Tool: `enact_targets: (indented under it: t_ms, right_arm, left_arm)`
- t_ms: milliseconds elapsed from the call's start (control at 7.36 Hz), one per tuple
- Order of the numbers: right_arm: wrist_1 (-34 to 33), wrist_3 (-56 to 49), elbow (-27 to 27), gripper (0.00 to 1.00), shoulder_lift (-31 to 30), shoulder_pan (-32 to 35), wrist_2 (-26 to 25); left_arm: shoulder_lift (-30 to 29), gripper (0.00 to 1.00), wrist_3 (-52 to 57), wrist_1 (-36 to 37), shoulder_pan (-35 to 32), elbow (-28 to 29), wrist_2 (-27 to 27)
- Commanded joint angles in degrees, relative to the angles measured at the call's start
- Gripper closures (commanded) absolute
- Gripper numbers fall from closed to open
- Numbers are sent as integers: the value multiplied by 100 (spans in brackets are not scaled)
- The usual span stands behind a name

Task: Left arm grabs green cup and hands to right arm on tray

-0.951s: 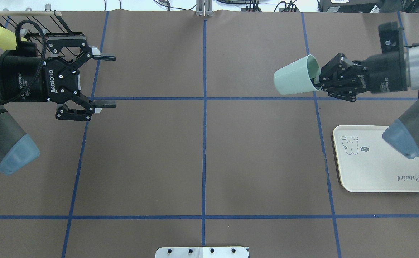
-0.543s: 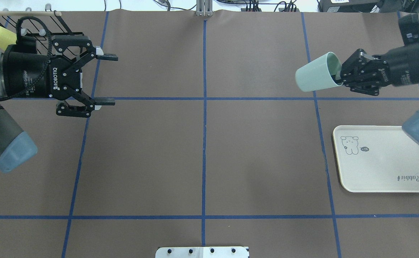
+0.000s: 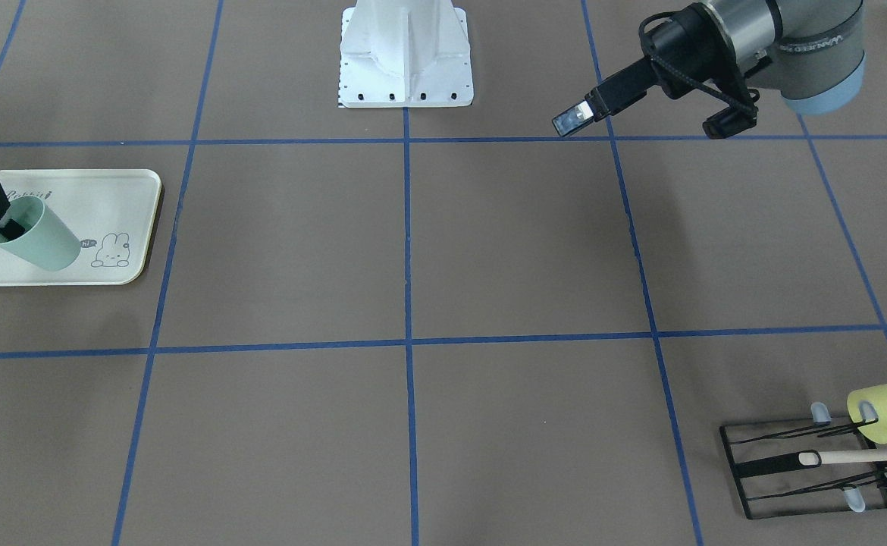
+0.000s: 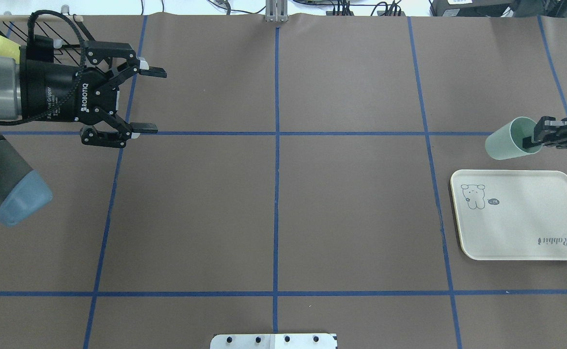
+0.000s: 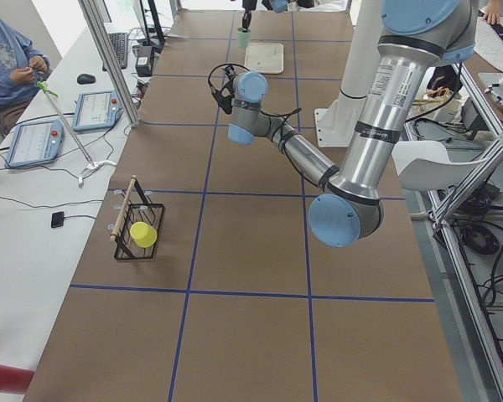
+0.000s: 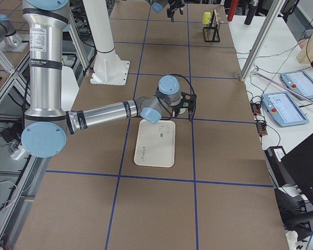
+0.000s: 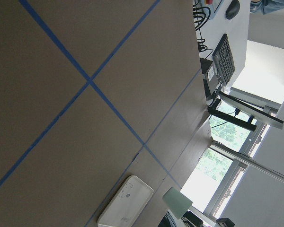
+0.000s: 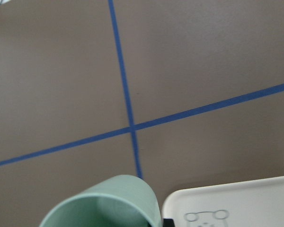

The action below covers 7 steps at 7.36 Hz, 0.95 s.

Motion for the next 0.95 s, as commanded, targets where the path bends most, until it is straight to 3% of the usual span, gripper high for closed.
enact_targets:
  t_ms: [0,815]
  right_arm:
    - [-926,-1434,35,100,-263,-193,-124]
    - [-1202,-1473,-220,100,-308,-413,-176]
  left_arm:
    - [-12,0,11,2,2,33,12]
    - [-29,0,3,2,2,24,12]
